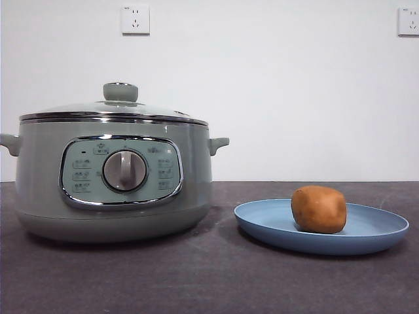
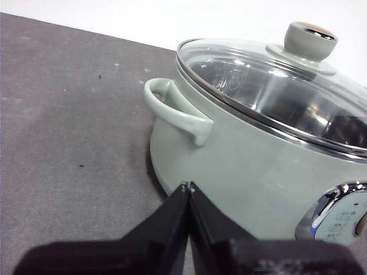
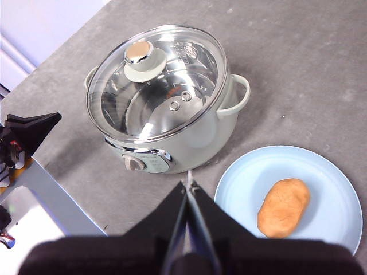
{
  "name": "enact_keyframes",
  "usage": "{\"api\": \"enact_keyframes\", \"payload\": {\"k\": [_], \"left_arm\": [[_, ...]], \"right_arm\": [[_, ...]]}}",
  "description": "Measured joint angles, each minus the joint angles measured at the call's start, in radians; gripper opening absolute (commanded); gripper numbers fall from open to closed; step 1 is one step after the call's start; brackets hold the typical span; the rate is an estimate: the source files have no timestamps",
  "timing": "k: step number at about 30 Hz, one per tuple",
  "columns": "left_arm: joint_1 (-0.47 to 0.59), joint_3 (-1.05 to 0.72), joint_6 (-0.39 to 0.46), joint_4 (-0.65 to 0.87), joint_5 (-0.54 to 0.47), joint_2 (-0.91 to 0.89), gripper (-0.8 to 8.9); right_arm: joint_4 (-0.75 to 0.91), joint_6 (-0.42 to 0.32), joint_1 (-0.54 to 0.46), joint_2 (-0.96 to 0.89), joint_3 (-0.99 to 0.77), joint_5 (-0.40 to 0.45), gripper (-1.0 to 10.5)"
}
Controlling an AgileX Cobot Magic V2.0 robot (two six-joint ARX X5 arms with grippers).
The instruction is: Take the potato out from the steamer,put the potato on the plate,close the lid
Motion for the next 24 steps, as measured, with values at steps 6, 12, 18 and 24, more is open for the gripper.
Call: {"api": "enact_keyframes", "payload": {"k": [6,12,18,24], "left_arm": [[0.000,0.000,0.000,0.000,0.000,0.000,-0.04],[0.000,0.000,0.000,0.000,0.000,0.000,-0.03],[0.000,0.000,0.000,0.000,0.000,0.000,-0.04],[0.000,0.000,0.000,0.000,0.000,0.000,-0.04]], "right_arm": [[-0.010,-0.018,-0.013,-0.003,0.000,0.028,0.0],[0.090,-0.063,-0.157,-0.134,-0.099,0.101,0.0],[0.401,-0.066,-0.281,-0.377,-0.460,0.098,0.0],[0.726,-0.008,-0.343,-0.613,-0.871,0.100,0.0]]}}
